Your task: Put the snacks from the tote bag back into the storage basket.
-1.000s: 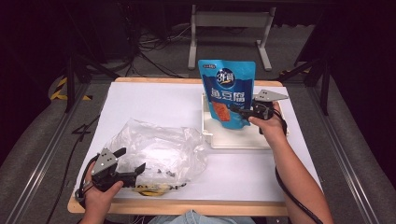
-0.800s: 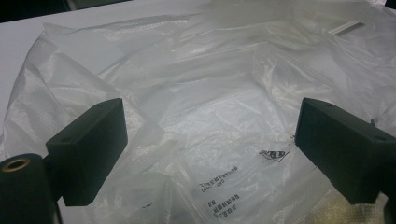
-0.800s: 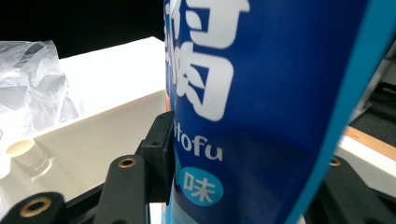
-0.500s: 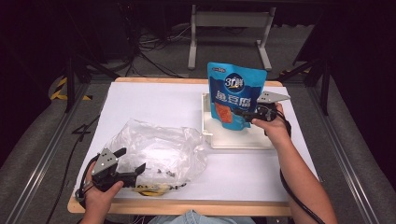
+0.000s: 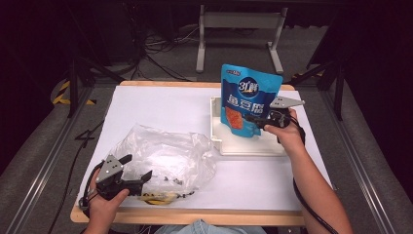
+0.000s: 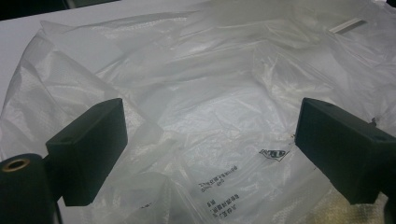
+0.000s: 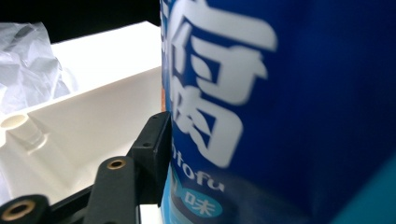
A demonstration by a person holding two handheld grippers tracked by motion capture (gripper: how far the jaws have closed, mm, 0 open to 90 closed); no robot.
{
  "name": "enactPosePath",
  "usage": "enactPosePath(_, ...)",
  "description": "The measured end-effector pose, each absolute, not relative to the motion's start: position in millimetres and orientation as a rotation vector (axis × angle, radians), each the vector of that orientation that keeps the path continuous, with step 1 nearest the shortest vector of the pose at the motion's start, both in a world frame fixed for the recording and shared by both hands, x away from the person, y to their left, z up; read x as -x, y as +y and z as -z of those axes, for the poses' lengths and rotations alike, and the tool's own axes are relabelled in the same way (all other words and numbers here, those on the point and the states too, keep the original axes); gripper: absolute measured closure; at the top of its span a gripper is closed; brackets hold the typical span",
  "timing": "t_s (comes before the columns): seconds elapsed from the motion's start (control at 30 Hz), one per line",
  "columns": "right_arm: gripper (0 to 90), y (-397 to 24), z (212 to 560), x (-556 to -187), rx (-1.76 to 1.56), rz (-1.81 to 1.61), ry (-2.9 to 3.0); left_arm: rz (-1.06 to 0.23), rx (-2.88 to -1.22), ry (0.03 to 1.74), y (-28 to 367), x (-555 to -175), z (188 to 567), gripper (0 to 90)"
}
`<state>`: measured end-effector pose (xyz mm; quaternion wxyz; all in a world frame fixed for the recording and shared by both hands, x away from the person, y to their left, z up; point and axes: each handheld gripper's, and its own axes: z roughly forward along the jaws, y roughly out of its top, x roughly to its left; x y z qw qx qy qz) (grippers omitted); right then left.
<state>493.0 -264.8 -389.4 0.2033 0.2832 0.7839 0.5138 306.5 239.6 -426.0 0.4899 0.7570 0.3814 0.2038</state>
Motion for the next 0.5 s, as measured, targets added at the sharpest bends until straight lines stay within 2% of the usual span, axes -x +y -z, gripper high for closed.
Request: enactPosePath(0.5, 37.5, -262.9, 385.0, -488.3, -0.784, -1.376, 2.189, -0.493, -1.838, 0.926, 239.2, -306.4, 426.0, 10.1)
